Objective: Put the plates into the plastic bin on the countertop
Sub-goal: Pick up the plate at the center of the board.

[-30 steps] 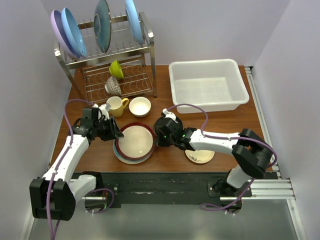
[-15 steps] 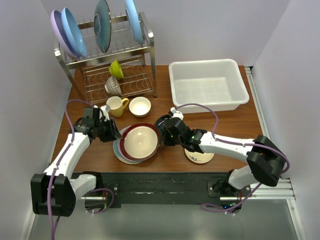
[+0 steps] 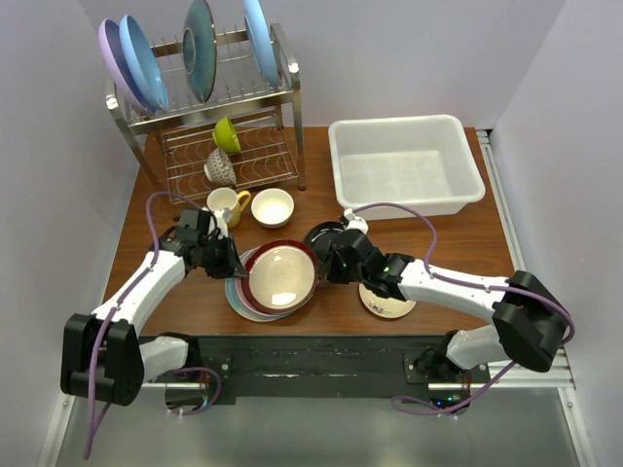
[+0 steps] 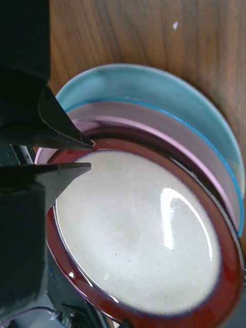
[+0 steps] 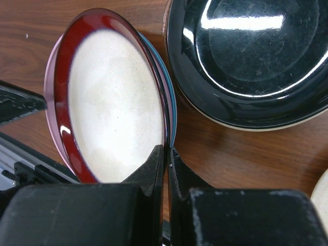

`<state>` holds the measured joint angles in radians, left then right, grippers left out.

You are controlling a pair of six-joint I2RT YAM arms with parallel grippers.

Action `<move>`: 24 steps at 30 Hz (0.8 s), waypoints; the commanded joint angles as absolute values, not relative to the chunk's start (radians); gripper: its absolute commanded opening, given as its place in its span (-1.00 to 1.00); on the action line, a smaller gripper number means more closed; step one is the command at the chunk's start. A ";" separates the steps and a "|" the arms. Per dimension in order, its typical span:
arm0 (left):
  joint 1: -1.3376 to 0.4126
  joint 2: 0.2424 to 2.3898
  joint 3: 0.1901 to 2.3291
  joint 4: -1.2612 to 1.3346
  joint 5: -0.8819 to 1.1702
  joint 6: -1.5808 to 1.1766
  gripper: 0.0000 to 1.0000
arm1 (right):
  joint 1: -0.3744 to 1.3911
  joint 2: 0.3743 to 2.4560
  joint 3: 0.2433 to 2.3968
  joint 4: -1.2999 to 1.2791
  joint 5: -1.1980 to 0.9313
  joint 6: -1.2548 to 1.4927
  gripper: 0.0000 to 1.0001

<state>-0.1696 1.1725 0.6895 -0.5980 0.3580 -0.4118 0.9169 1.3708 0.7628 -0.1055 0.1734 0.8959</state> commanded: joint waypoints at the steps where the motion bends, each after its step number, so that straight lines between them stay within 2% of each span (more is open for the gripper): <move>1: -0.232 1.212 0.692 -0.560 0.324 -0.446 -0.69 | 0.905 1.359 0.739 -0.163 0.213 0.888 -1.00; 7: -0.241 1.250 0.693 -0.581 0.245 -0.449 -1.00 | 0.904 1.371 0.741 -0.149 0.198 0.890 -1.00; 16: -0.261 1.364 0.706 -0.581 0.235 -0.425 -1.00 | 0.897 1.408 0.744 -0.127 0.166 0.899 -0.82; 19: -0.270 1.387 0.709 -0.578 0.232 -0.422 -1.00 | 0.896 1.422 0.749 -0.124 0.150 0.902 -0.68; 24: -0.278 1.414 0.709 -0.569 0.230 -0.419 -1.00 | 0.894 1.440 0.752 -0.117 0.141 0.911 -0.25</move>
<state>-0.2604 1.3510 0.7334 -0.5659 0.3077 -0.4526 0.9016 1.4162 0.7605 -0.0826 0.1371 0.9070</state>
